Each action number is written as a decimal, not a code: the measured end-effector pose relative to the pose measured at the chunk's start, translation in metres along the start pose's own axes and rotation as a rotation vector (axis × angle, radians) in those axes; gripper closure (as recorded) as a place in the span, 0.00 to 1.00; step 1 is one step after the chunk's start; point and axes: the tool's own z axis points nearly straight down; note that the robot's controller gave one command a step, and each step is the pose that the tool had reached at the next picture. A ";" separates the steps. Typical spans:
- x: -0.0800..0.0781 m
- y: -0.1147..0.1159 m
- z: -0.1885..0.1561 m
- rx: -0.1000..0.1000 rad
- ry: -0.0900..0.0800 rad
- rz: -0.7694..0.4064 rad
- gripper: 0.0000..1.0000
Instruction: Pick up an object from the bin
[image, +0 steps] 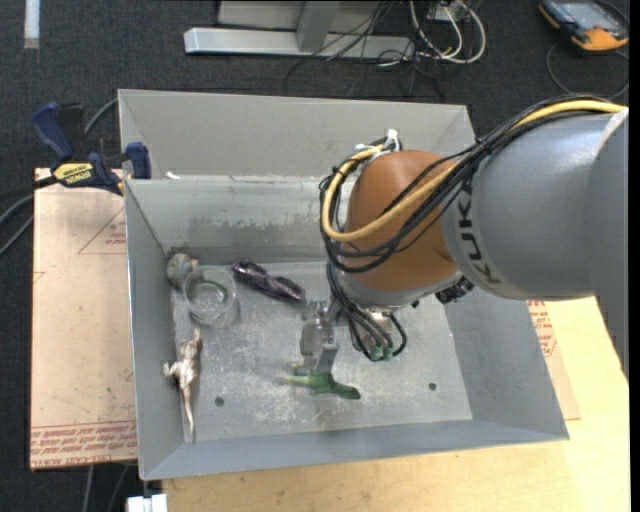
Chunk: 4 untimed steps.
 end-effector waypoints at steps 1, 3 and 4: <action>-0.017 0.012 -0.061 0.000 -0.006 -0.122 0.00; 0.009 0.003 0.026 0.000 -0.005 -0.254 1.00; 0.009 0.003 0.026 -0.001 -0.006 -0.255 0.00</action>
Offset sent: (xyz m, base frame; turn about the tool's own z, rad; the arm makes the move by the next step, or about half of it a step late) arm 0.0000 0.0000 0.0000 0.0000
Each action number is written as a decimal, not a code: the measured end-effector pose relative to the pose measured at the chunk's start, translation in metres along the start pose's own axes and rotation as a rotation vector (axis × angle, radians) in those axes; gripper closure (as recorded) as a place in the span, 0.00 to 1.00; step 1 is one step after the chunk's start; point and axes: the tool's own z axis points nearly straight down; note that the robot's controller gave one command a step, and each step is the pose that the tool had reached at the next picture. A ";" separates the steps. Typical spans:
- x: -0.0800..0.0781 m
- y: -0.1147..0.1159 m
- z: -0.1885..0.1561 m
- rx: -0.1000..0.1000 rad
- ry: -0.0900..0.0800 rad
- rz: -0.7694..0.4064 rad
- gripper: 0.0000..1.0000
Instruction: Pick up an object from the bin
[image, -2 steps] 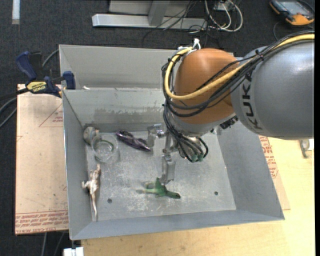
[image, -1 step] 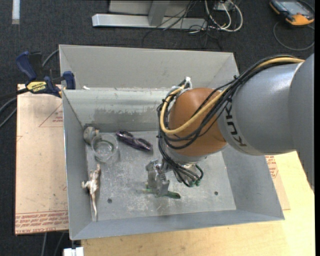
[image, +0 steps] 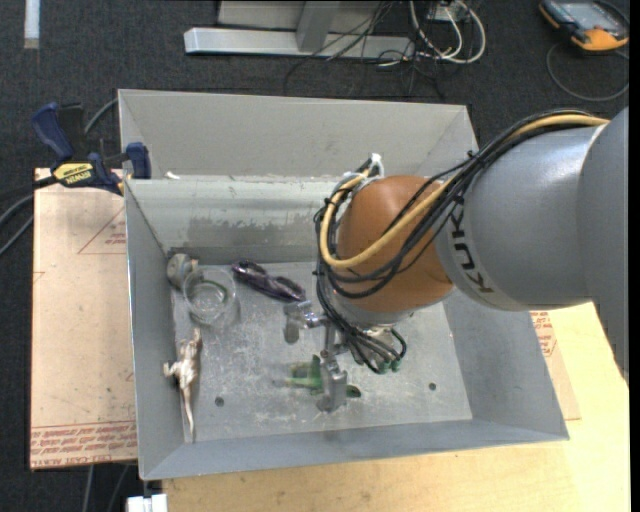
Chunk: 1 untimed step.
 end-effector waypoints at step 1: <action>0.000 0.000 0.000 0.000 0.000 0.000 1.00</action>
Offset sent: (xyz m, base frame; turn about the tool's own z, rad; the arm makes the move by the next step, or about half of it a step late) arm 0.0000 0.0000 0.0000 0.0000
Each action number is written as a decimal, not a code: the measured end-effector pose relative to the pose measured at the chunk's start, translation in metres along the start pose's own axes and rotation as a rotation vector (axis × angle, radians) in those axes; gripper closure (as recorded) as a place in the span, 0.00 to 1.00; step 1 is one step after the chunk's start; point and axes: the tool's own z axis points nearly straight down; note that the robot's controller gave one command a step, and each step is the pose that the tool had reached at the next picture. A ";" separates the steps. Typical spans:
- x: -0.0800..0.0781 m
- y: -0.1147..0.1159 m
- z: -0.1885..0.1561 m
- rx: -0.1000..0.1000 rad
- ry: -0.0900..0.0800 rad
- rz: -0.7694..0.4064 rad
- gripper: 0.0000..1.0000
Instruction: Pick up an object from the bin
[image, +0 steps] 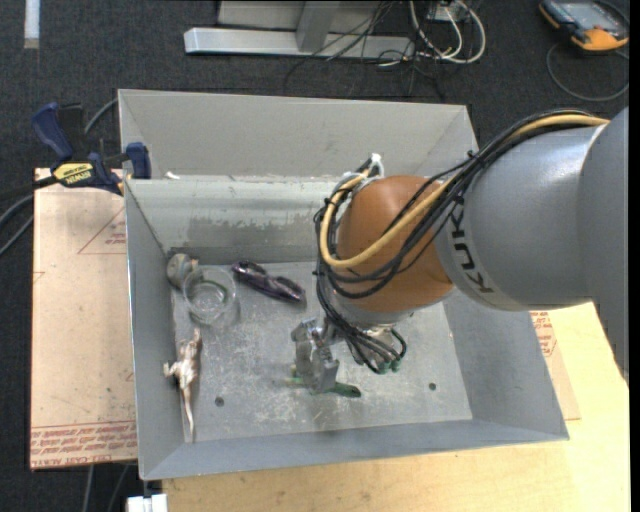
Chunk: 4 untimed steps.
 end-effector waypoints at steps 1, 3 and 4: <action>0.000 0.000 0.000 0.000 0.000 0.000 0.00; -0.006 -0.029 0.048 0.000 0.001 -0.198 0.00; -0.022 -0.028 0.066 -0.002 -0.002 -0.321 1.00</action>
Offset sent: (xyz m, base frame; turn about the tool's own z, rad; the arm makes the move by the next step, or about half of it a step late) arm 0.0000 0.0000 0.0000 0.0000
